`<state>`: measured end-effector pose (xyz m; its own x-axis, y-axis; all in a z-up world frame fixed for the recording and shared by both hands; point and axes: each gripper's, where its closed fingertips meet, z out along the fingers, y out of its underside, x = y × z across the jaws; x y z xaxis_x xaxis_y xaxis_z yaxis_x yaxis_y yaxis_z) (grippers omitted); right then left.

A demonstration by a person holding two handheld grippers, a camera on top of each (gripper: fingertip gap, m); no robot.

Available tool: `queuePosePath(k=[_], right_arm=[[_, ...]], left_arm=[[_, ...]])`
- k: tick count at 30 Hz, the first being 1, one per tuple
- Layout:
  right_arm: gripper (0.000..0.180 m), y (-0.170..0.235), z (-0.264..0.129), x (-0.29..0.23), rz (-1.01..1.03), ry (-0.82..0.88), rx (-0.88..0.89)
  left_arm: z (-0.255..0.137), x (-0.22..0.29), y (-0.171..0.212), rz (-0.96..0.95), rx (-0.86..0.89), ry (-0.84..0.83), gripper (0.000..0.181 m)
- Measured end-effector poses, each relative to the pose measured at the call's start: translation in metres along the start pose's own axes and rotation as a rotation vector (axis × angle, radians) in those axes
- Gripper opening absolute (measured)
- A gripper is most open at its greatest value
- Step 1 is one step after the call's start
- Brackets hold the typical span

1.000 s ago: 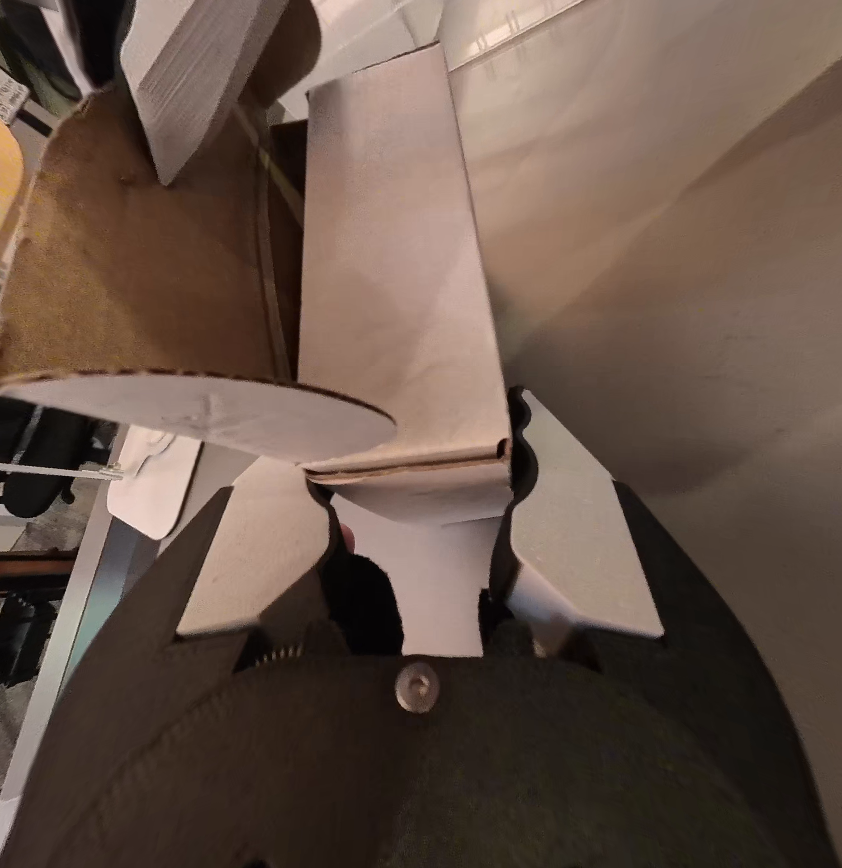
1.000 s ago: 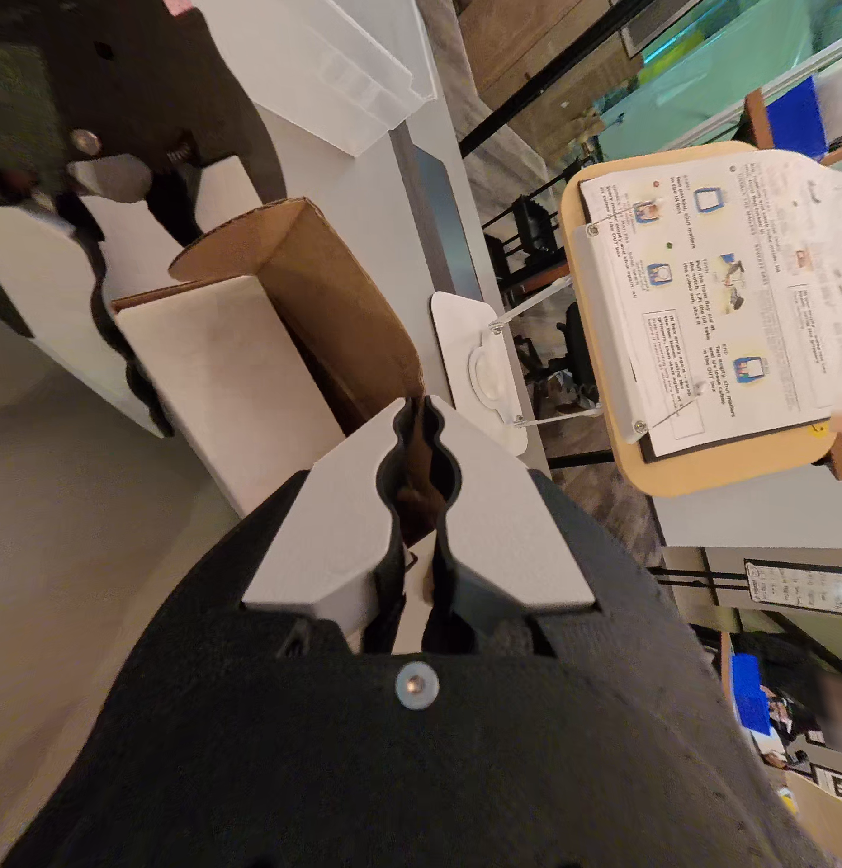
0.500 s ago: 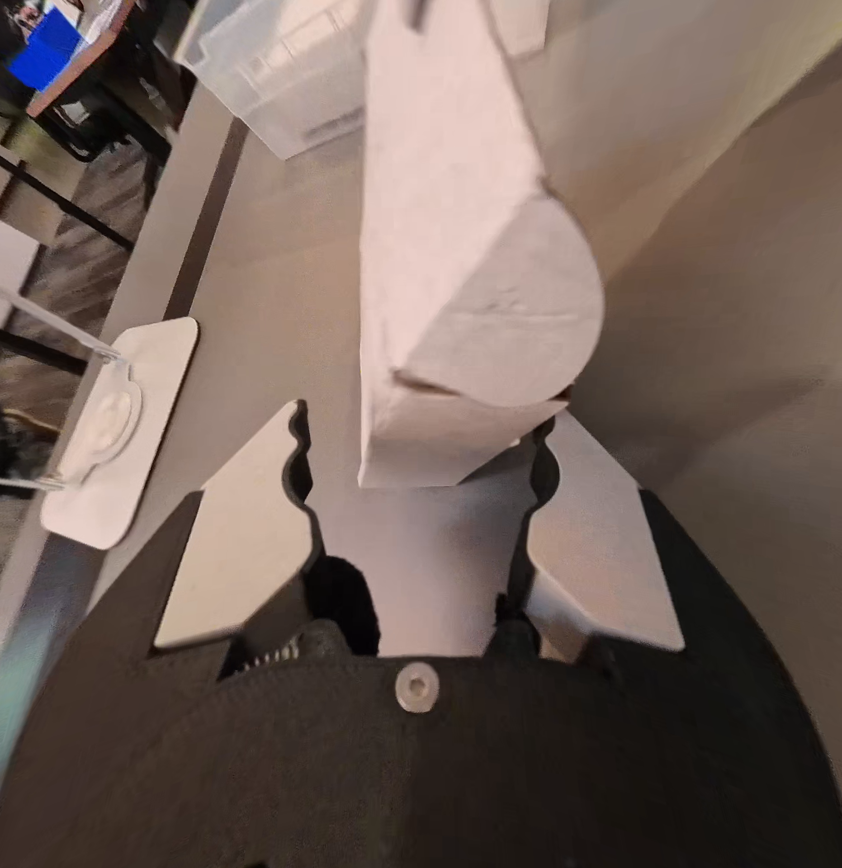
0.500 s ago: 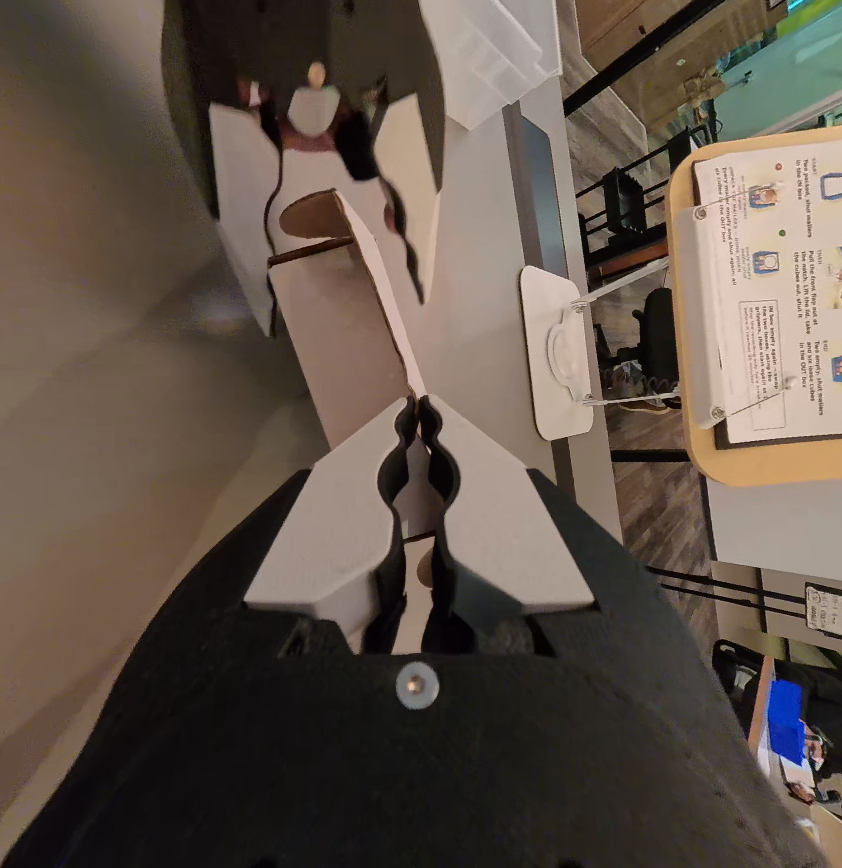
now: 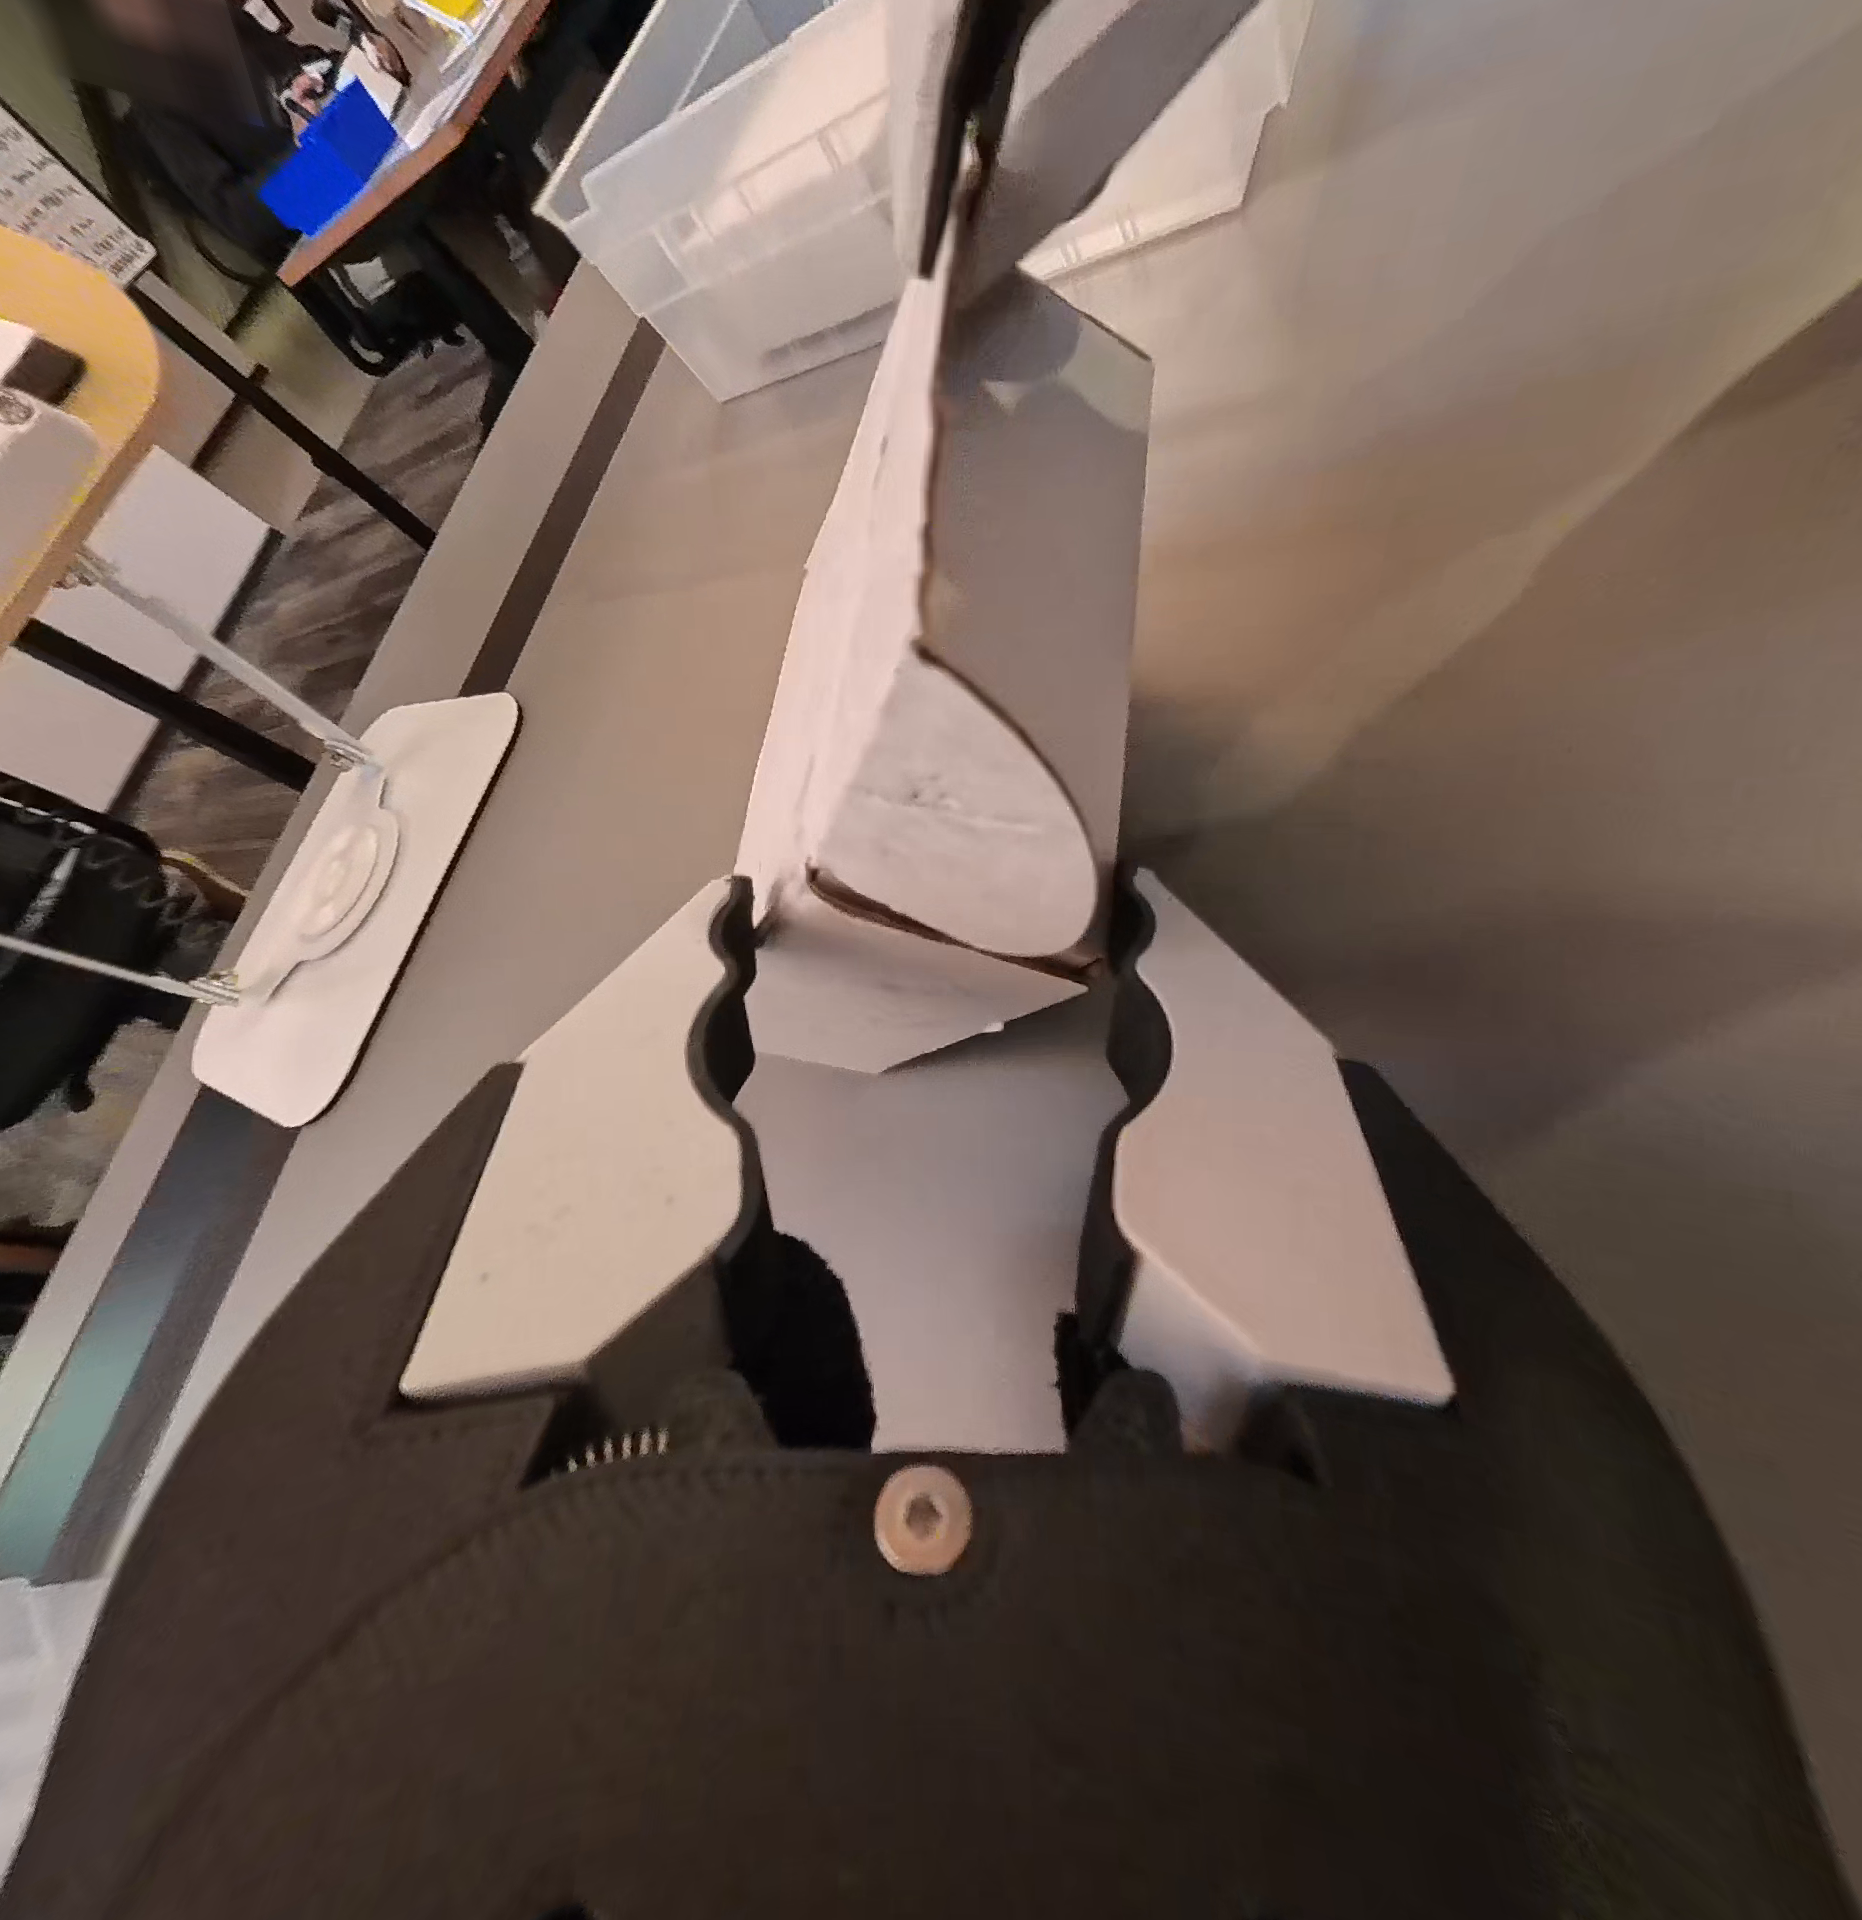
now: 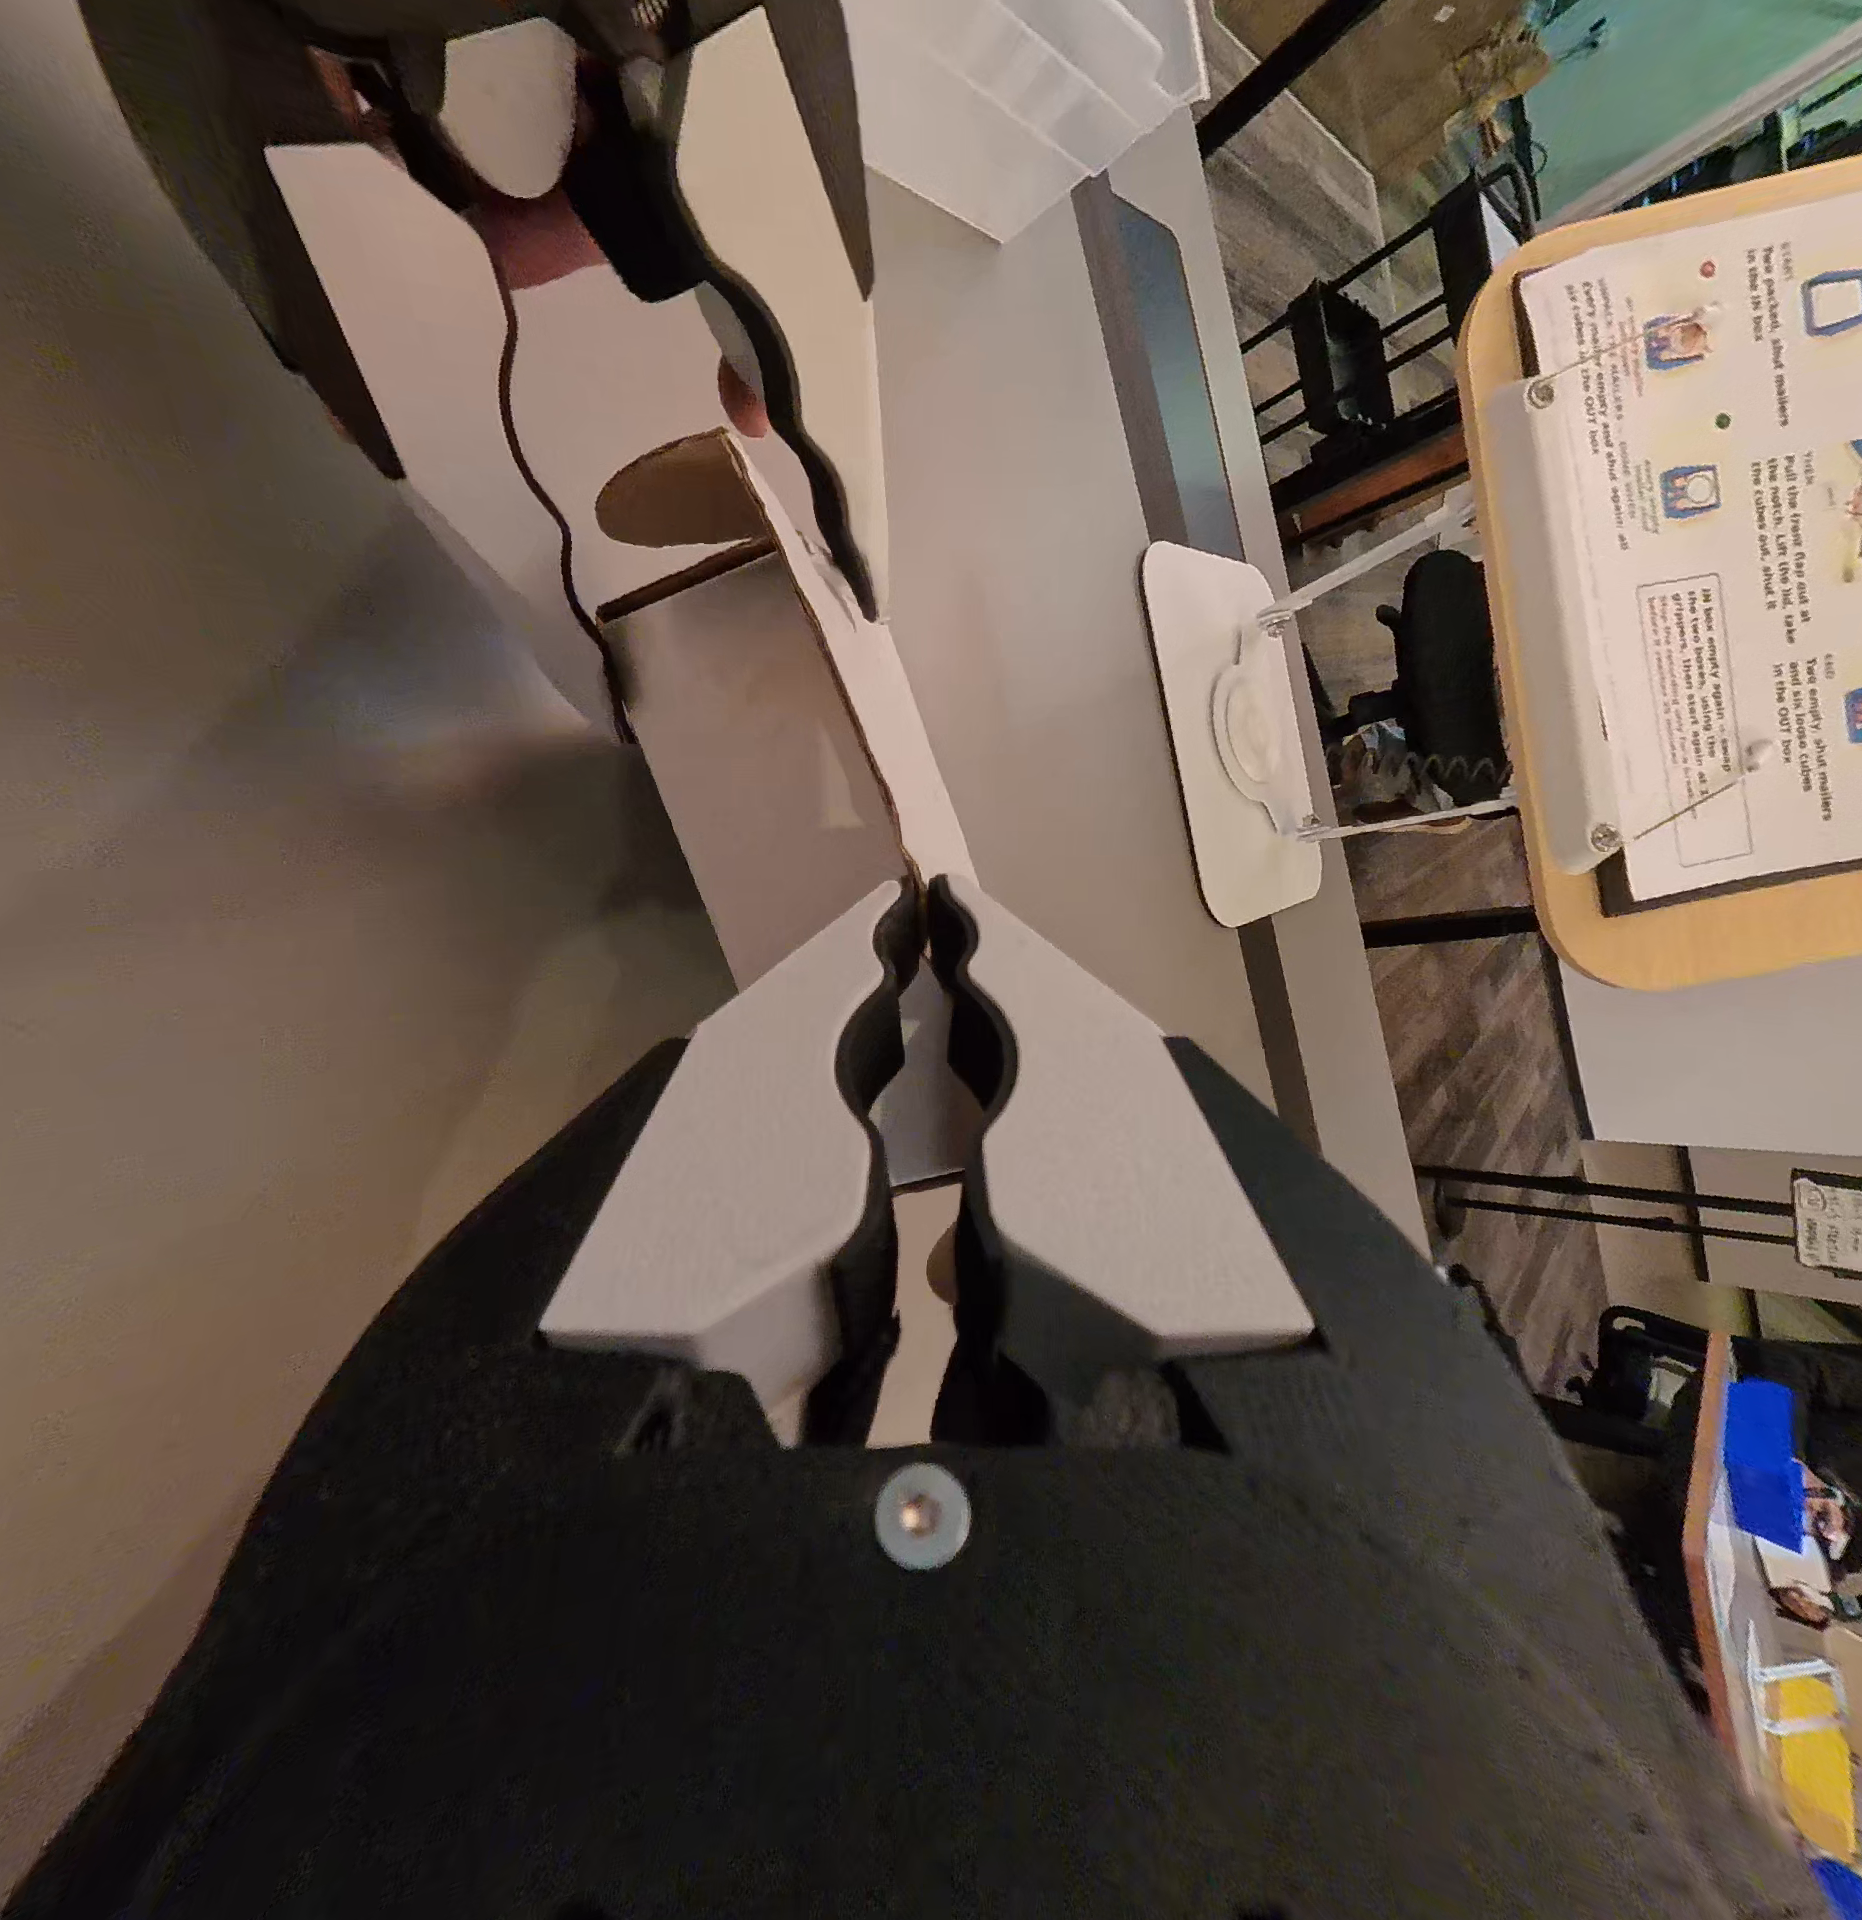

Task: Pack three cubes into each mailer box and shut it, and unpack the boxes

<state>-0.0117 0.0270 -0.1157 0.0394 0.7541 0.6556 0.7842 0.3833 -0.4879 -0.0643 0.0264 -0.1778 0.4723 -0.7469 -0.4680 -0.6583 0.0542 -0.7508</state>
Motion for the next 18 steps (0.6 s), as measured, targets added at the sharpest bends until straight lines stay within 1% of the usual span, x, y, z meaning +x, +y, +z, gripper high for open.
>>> queuePosePath(k=[9,14,18], right_arm=[[0.0,0.0,0.002,-0.004,0.082,-0.049,-0.009],[0.0,0.0,0.005,-0.004,0.075,-0.092,-0.026],[0.0,0.001,0.005,-0.01,0.056,-0.109,-0.04]], left_arm=[[0.005,0.002,0.011,0.187,-0.048,-0.084,0.067],[0.003,-0.003,0.012,0.154,-0.027,-0.094,0.067],[-0.002,0.001,0.01,0.05,0.036,-0.025,0.066]])
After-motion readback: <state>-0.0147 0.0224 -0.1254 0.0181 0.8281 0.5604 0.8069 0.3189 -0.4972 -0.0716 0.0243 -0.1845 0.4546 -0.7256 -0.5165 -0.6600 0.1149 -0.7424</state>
